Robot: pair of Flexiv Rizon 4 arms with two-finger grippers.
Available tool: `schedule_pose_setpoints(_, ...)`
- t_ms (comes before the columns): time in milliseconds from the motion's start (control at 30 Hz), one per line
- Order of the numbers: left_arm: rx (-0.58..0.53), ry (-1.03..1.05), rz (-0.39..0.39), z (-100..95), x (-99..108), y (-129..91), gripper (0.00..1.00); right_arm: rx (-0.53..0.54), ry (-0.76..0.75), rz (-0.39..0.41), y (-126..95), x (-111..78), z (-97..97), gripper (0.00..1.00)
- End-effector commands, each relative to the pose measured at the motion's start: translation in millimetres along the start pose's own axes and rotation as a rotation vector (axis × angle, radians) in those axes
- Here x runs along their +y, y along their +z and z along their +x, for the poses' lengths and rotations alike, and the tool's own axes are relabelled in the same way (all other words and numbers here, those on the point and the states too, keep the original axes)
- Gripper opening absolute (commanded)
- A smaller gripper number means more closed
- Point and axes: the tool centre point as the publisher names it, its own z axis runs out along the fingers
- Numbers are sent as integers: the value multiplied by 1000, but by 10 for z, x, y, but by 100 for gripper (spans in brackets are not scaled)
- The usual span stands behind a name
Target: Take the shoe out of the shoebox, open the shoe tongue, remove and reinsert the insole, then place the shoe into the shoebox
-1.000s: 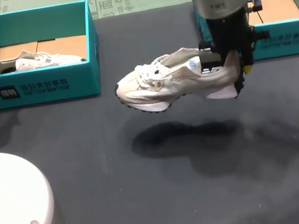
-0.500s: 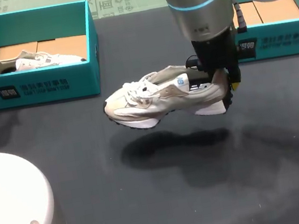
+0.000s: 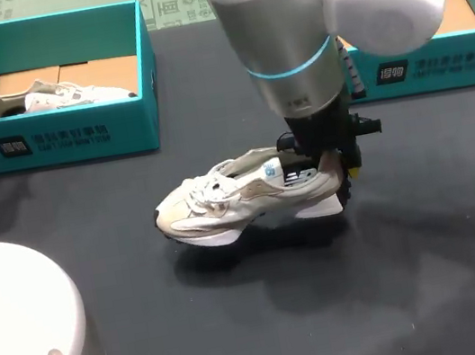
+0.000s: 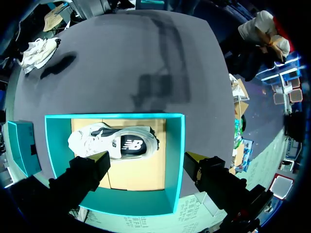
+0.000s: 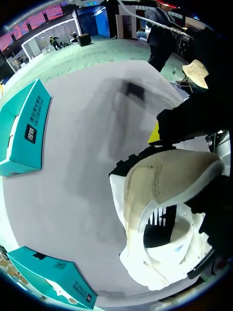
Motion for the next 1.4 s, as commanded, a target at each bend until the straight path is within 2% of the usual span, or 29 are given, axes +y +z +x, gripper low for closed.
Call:
schedule_pose_setpoints(33, 2, 0, 0, 3, -4, -6, 100, -14, 61, -15, 133, -141, 312, 0)
schedule_pose_setpoints(200, 2, 0, 0, 3, -4, -6, 100, -7, 85, -16, 298, -145, 446, 0)
schedule_pose_setpoints(600, 2, 0, 0, 3, -4, -6, 100, 1, 147, 28, 613, -203, 603, 0)
schedule_pose_setpoints(900, 2, 0, 0, 3, -4, -6, 100, -2, 238, 52, 761, -252, 651, 0)
schedule_pose_setpoints(1400, 2, 0, 0, 3, -4, -6, 100, 4, 328, 69, 911, -237, 596, 0)
